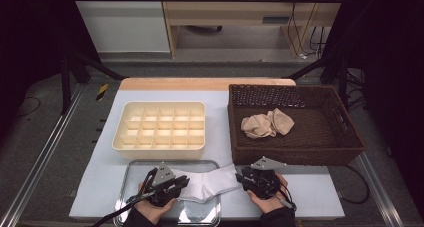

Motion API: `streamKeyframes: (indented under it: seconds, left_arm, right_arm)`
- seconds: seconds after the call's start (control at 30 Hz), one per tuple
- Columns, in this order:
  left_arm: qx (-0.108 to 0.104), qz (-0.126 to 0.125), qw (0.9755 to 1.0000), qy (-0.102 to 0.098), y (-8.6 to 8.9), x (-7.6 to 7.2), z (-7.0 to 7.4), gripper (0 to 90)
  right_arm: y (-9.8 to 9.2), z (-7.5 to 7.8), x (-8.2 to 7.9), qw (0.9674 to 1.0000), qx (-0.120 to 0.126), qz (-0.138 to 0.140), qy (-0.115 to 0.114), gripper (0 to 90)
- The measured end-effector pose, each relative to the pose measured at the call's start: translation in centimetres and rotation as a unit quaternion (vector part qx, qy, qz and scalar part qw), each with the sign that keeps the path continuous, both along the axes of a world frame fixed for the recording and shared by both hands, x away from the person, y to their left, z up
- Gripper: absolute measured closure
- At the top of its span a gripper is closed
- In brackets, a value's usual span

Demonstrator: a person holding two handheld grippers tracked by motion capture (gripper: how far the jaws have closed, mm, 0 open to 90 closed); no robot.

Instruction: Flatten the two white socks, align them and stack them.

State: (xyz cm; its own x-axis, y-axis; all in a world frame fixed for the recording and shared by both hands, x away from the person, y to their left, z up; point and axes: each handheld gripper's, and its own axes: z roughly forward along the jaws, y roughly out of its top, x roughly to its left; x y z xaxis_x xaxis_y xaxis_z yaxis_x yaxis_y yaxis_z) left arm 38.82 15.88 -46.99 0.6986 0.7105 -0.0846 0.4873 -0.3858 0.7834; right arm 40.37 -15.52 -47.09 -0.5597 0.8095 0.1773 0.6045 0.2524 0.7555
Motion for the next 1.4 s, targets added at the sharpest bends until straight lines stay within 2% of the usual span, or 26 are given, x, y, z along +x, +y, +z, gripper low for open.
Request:
streamKeyframes:
  seconds: [0.17, 0.37, 0.83, 1.13, 1.4]
  left_arm:
    - [0.013, -0.004, 0.9999, 0.007, -0.3, 0.0, -0.8, 82.8]
    - [0.015, -0.005, 0.9998, 0.008, -0.4, -0.1, -0.8, 83.5]
    - [0.013, -0.005, 0.9999, 0.009, -0.4, -0.1, -0.9, 83.4]
    - [0.013, -0.005, 0.9998, 0.012, -0.4, 0.0, -0.8, 83.4]
    - [0.010, -0.007, 0.9998, 0.017, -0.3, 0.1, -0.8, 82.7]
  right_arm:
    - [0.4, -0.5, 0.1, 0.9999, -0.004, 0.001, 0.014, 70.0]
    - [1.1, -1.2, -0.1, 0.9996, -0.003, 0.005, 0.027, 71.3]
    - [1.0, -0.8, 0.0, 0.9989, 0.013, 0.000, 0.046, 79.8]
    - [0.8, 2.0, -0.7, 0.9985, 0.051, 0.022, 0.001, 79.6]
    - [1.6, 3.6, -0.9, 0.9964, 0.071, 0.042, -0.018, 79.6]
